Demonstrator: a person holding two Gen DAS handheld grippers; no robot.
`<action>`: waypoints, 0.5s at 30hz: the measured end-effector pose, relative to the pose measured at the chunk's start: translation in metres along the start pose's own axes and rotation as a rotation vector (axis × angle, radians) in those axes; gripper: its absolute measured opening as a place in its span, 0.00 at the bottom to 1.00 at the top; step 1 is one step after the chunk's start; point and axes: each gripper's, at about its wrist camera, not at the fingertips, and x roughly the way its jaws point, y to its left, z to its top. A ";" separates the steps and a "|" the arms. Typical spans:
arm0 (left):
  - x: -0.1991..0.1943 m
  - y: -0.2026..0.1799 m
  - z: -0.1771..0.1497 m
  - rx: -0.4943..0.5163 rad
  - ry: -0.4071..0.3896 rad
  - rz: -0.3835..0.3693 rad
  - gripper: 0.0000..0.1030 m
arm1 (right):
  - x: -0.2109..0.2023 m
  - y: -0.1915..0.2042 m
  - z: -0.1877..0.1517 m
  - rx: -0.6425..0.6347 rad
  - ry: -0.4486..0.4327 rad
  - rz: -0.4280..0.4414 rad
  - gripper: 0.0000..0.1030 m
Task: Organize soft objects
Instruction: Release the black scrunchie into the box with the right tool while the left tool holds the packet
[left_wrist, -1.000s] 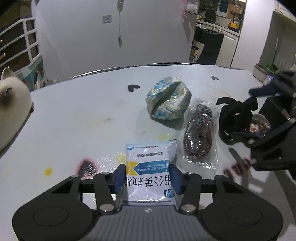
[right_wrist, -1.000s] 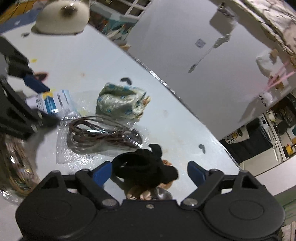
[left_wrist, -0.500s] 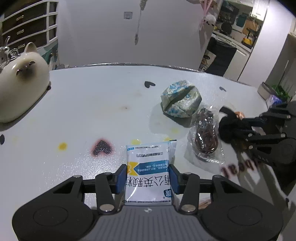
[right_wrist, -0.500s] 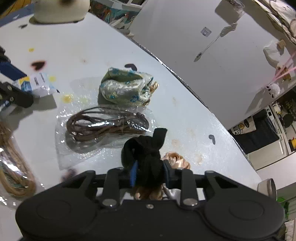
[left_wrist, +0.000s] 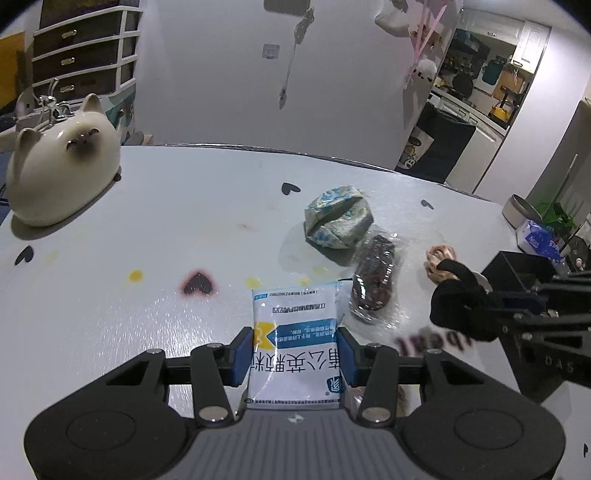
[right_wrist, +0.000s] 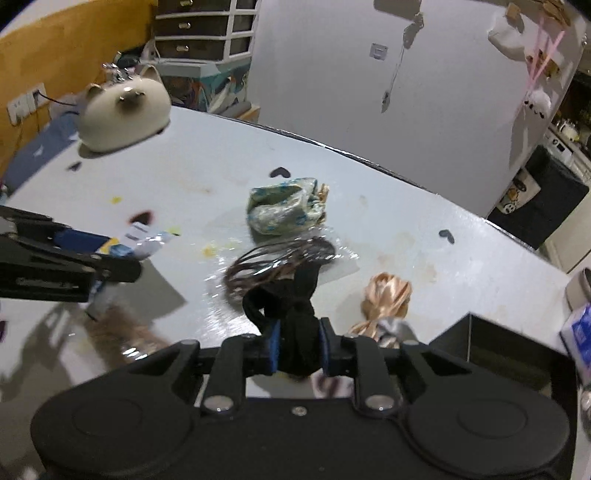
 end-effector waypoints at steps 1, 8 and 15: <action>-0.005 -0.003 -0.003 0.000 -0.003 0.000 0.47 | -0.006 0.002 -0.004 0.008 -0.003 0.010 0.21; -0.032 -0.022 -0.024 -0.011 -0.018 -0.002 0.47 | -0.038 0.004 -0.025 0.091 -0.011 0.064 0.21; -0.054 -0.041 -0.041 -0.022 -0.025 0.008 0.47 | -0.069 -0.004 -0.047 0.187 -0.040 0.091 0.21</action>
